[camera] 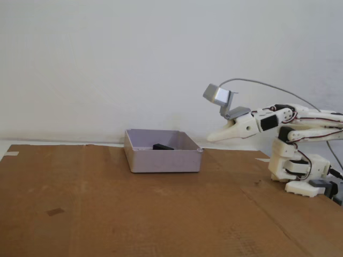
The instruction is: Grasp a block and put it in the box.
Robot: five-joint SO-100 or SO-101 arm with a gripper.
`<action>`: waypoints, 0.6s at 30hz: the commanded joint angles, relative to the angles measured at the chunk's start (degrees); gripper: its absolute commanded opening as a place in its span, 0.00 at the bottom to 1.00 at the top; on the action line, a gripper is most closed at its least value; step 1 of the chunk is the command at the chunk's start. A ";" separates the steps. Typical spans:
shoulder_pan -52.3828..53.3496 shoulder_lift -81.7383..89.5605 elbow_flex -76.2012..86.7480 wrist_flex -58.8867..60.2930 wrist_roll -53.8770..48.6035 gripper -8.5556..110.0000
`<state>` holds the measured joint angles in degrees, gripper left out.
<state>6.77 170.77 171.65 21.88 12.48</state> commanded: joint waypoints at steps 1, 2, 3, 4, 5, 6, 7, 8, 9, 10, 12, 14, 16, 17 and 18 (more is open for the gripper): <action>-0.88 3.60 -0.35 -2.46 -0.26 0.07; -0.97 3.96 0.18 -2.46 -0.26 0.07; -1.41 4.39 0.70 -2.46 -0.26 0.07; -1.85 4.75 1.32 -2.46 -0.26 0.07; -2.29 5.10 2.02 -2.46 -0.26 0.07; -2.72 5.36 2.72 -2.46 -0.26 0.07; -3.25 5.71 3.52 -2.46 -0.26 0.07; -3.87 5.98 4.22 -2.46 -0.18 0.07; -4.48 6.33 5.01 -2.46 0.09 0.07; -4.92 6.68 5.71 -2.46 0.18 0.07; -5.71 7.47 6.94 -2.46 0.26 0.07; -6.06 8.53 8.17 -2.46 0.26 0.07; -6.06 9.67 9.32 -2.46 0.26 0.07; -6.06 10.28 9.32 -1.85 0.26 0.07; -5.98 10.72 9.32 -1.76 0.26 0.07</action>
<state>0.70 178.51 178.07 21.88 12.48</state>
